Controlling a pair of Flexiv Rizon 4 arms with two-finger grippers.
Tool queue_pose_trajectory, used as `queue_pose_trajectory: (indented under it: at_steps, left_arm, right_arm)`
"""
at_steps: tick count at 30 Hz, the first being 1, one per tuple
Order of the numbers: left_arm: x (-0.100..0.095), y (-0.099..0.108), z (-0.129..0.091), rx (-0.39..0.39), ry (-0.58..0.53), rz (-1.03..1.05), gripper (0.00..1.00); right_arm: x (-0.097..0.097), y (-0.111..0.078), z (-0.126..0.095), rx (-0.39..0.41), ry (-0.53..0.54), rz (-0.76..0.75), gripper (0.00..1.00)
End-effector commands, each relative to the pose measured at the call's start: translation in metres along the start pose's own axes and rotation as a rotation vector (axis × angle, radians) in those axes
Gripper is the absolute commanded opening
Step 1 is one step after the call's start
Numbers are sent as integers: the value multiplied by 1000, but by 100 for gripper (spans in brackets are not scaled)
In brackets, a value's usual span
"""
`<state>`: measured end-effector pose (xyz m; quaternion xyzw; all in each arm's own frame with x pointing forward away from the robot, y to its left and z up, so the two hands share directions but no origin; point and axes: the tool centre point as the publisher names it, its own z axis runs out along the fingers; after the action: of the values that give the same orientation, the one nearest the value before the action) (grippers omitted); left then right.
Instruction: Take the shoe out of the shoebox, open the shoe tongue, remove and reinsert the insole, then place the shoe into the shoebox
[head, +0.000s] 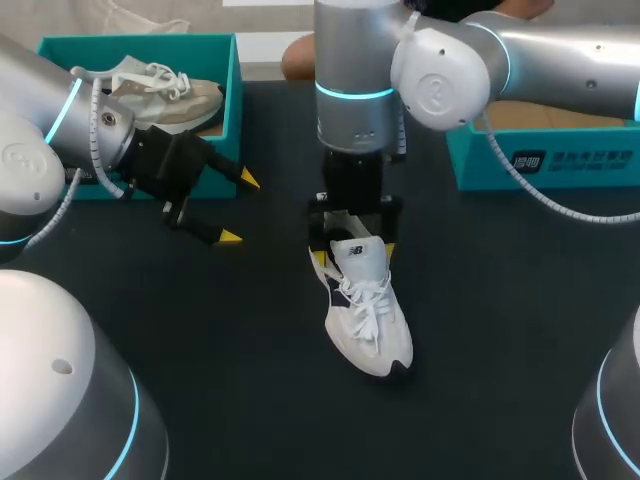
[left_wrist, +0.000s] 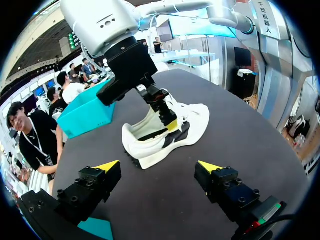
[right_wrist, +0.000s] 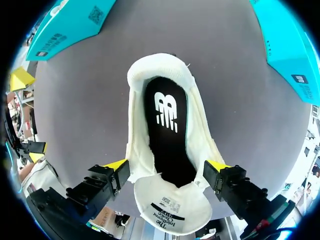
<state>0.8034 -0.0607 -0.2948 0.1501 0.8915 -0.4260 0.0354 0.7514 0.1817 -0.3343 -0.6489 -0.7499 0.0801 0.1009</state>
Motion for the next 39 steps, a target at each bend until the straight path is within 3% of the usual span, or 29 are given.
queue_pose_trajectory:
  at_steps: [1,7,14,19,24,25,26,28,34,39]
  left_arm:
    - [0,0,0,-3,2,0,100]
    - [0,0,0,-3,2,0,100]
    - [0,0,0,-3,2,0,100]
    - [0,0,0,-3,2,0,100]
    - [0,0,0,-3,2,0,100]
    - [0,0,0,-3,2,0,100]
    - [0,0,0,-3,2,0,100]
    - [0,0,0,-3,2,0,100]
    - [0,0,0,-3,2,0,100]
    - [0,0,0,-3,2,0,100]
  right_arm:
    - [-3,-10,-19,-15,-24,3,100]
    - [-2,-25,-39,-25,-47,15,100]
    - [2,-55,-64,-46,-66,67,100]
    - [4,-72,-61,-24,-46,93,100]
    - [7,-75,-53,-17,-10,98,100]
    - [6,-76,-51,-15,-8,103,75]
    - [6,-76,-50,-11,-5,108,57]
    - [6,-77,-47,-5,-2,114,49]
    - [3,-78,-39,7,13,123,40]
    - [8,-66,-41,8,21,100,44]
